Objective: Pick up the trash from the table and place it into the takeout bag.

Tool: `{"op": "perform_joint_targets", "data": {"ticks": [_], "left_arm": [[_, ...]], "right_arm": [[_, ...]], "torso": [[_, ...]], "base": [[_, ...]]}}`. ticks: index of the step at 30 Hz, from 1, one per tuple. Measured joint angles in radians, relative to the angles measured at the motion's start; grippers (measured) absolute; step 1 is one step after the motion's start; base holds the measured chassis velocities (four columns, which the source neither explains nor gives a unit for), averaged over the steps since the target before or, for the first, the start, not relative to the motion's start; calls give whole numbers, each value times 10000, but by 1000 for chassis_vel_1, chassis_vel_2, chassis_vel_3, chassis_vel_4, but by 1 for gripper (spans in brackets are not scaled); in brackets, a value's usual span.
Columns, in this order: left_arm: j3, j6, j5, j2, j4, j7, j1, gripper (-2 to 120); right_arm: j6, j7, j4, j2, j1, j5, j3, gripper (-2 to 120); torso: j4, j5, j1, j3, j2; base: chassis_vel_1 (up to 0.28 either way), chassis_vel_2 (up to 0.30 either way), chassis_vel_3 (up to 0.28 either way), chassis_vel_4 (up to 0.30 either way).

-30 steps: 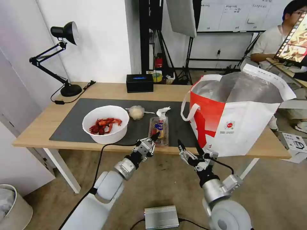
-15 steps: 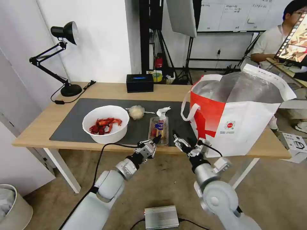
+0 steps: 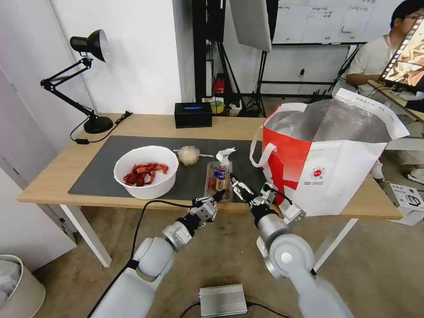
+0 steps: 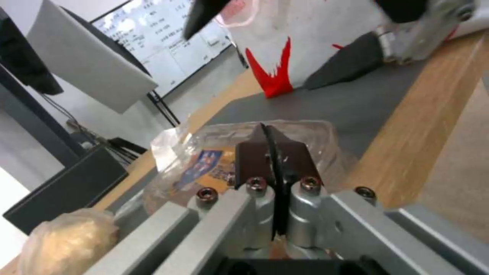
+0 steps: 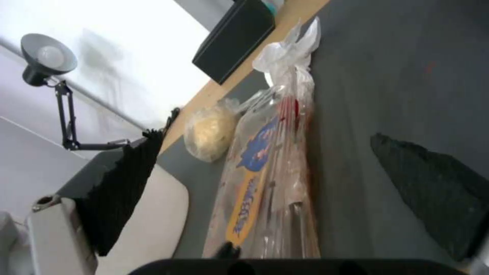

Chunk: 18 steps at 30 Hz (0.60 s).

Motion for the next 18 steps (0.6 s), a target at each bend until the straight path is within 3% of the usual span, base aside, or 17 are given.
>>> {"op": "perform_joint_targets", "data": {"ticks": [18], "left_arm": [[33, 12, -77, -122, 238, -17, -52, 0]], "right_arm": [[-604, 724, -717, 558, 816, 753, -362, 100]], "torso": [[0, 0, 0, 0, -1]], "base": [[0, 0, 0, 0]]}}
